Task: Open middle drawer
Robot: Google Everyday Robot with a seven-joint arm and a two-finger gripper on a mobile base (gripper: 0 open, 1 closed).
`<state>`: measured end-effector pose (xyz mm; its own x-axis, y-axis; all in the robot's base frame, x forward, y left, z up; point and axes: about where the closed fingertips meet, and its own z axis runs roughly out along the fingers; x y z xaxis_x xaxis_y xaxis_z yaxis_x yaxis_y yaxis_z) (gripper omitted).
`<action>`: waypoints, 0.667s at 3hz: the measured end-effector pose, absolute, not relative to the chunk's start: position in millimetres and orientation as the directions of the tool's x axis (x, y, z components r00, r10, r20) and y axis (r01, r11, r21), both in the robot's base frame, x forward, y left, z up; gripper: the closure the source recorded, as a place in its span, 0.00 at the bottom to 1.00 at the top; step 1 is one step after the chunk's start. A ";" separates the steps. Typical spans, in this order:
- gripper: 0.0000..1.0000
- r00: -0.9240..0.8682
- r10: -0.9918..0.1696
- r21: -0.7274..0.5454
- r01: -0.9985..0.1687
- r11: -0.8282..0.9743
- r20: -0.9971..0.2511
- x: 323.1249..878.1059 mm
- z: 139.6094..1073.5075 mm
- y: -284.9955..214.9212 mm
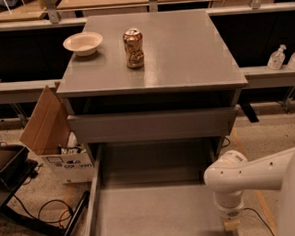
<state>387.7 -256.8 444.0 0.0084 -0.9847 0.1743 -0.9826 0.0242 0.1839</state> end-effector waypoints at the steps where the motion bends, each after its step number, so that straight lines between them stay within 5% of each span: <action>1: 0.88 -0.001 -0.982 0.118 -0.993 0.024 0.191 402.8 514.2 -266.3; 2: 1.00 -0.041 -0.977 0.037 -0.998 0.049 0.210 409.8 641.1 -265.0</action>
Offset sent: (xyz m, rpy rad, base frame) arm 0.0472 -0.0105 0.3186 -0.0621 -0.2654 -0.0253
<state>409.8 -265.0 641.1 -0.0408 -0.9769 0.2097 -0.9981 0.0495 0.0365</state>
